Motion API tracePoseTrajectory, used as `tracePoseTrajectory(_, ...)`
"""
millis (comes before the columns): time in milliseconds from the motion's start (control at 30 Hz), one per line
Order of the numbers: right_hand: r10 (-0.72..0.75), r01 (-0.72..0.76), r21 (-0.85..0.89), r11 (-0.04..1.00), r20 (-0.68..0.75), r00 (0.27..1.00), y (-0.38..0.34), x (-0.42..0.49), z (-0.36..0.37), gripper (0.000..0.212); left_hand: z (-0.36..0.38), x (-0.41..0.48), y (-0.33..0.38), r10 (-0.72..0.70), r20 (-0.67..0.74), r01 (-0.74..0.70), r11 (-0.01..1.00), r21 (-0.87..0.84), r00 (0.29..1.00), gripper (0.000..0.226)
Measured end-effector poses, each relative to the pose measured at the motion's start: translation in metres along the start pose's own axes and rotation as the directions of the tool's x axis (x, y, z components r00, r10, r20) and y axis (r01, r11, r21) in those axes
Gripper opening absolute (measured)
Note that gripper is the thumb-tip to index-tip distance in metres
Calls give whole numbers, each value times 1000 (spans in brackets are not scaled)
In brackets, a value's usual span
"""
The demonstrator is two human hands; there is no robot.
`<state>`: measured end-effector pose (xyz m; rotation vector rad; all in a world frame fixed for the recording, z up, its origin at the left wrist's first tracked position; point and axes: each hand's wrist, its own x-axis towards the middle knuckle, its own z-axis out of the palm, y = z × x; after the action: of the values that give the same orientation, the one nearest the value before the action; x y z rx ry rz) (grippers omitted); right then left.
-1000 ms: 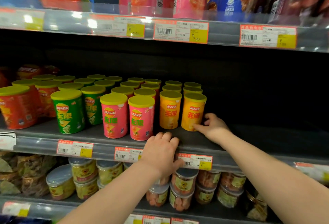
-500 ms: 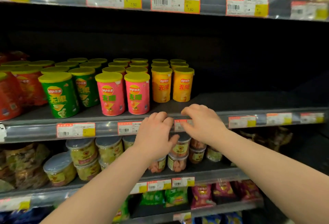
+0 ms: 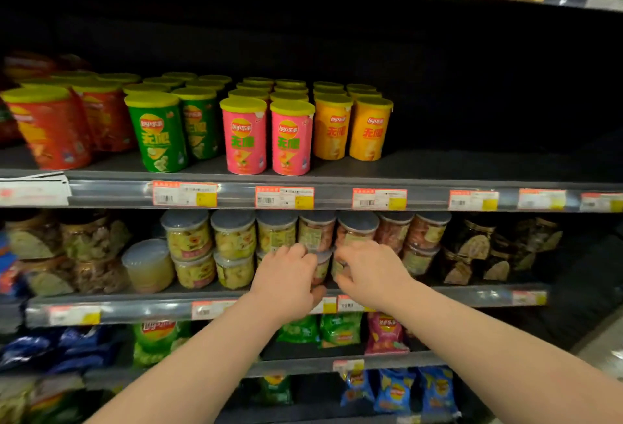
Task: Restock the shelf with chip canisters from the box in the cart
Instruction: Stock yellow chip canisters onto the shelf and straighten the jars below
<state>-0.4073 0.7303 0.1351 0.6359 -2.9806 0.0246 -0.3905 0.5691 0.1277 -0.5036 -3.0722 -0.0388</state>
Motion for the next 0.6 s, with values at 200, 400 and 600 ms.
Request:
tracePoseTrajectory(200,-99,101,-16,995,113,989,-16,-9,19,36,22,-29,1,-125,70,126,992,-8,990,50)
tracePoseTrajectory(400,-183,183,23,983,228,956,-19,-40,38,41,44,-65,24,-251,171,258,966,-17,953,50)
tracePoseTrajectory(600,-269,266,53,962,311,912,-17,-75,56,41,67,-111,56,-368,248,387,921,-31,896,50)
